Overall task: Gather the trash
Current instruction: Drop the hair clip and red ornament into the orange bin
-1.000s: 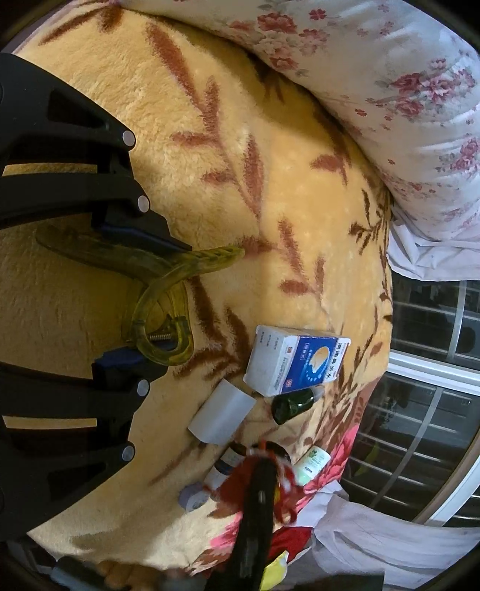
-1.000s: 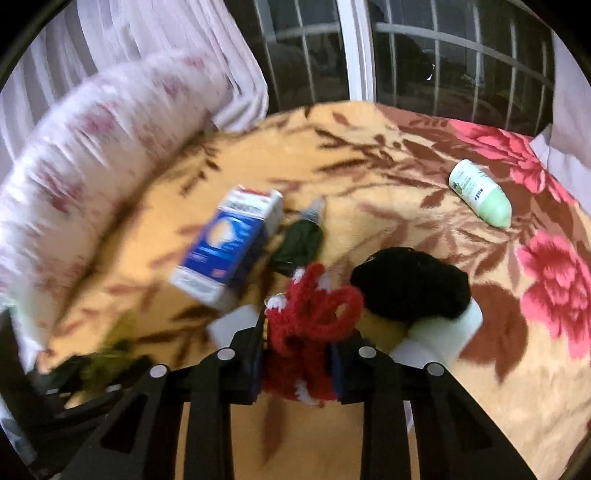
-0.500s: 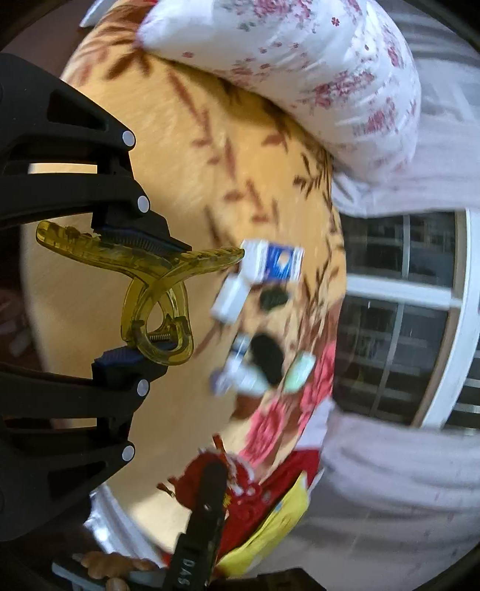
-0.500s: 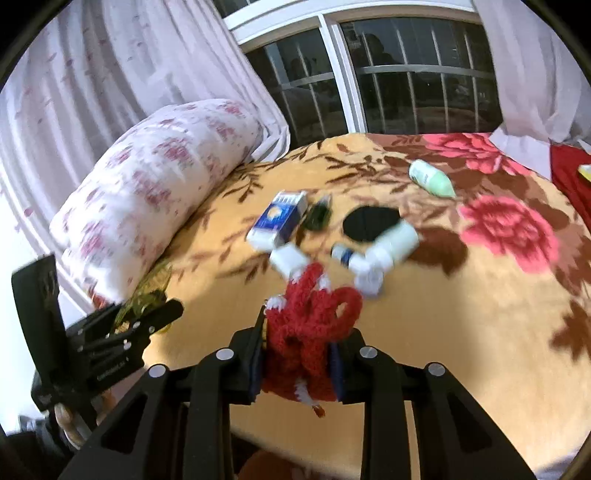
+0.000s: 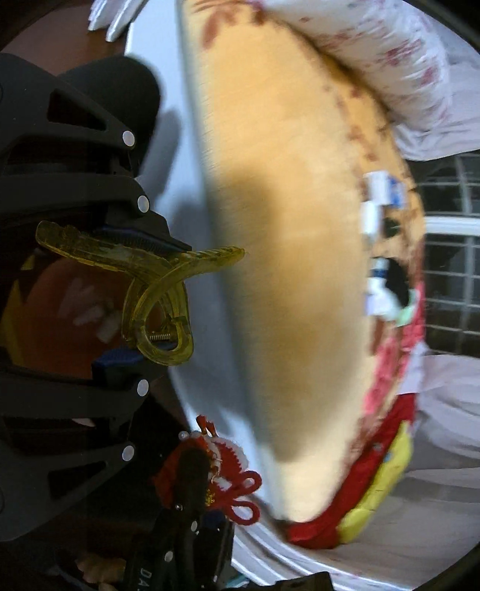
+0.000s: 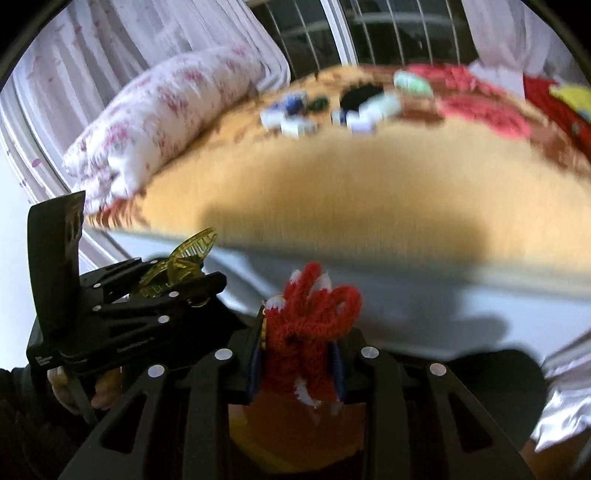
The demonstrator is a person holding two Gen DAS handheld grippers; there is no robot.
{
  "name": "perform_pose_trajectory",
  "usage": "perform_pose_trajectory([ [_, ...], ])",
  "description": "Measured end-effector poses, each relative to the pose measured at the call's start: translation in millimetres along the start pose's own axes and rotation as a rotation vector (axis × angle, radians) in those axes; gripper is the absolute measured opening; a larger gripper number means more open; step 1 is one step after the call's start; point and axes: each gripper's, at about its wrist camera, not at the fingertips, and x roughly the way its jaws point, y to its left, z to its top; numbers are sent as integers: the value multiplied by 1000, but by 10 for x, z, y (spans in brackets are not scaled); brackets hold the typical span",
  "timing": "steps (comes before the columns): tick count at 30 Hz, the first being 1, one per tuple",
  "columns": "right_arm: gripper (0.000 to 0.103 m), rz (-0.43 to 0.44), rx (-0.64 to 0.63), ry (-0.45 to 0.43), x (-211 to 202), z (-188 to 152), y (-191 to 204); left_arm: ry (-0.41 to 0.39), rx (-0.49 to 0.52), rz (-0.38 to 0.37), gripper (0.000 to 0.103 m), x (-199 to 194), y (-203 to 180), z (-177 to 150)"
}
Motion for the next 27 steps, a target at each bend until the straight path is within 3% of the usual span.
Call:
perform_pose_trajectory([
  [5,30,4,52,103,285,-277,-104,132,9,-21,43,326,-38,-277],
  [12,30,5,115,241,675,-441,-208,221,28,-20,43,553,-60,-390],
  [14,39,13,131,265,750,-466,-243,243,22,-15,43,615,-47,-401],
  [15,42,5,137,271,774,-467,-256,258,18,-10,45,651,-36,-406],
  [16,53,-2,145,276,792,-470,-272,272,13,-3,50,688,-27,-404],
  [19,54,-2,177,284,828,-486,-347,308,-2,12,62,772,16,-424],
  [27,54,-16,190,247,716,-467,-341,306,-22,8,62,756,69,-423],
])
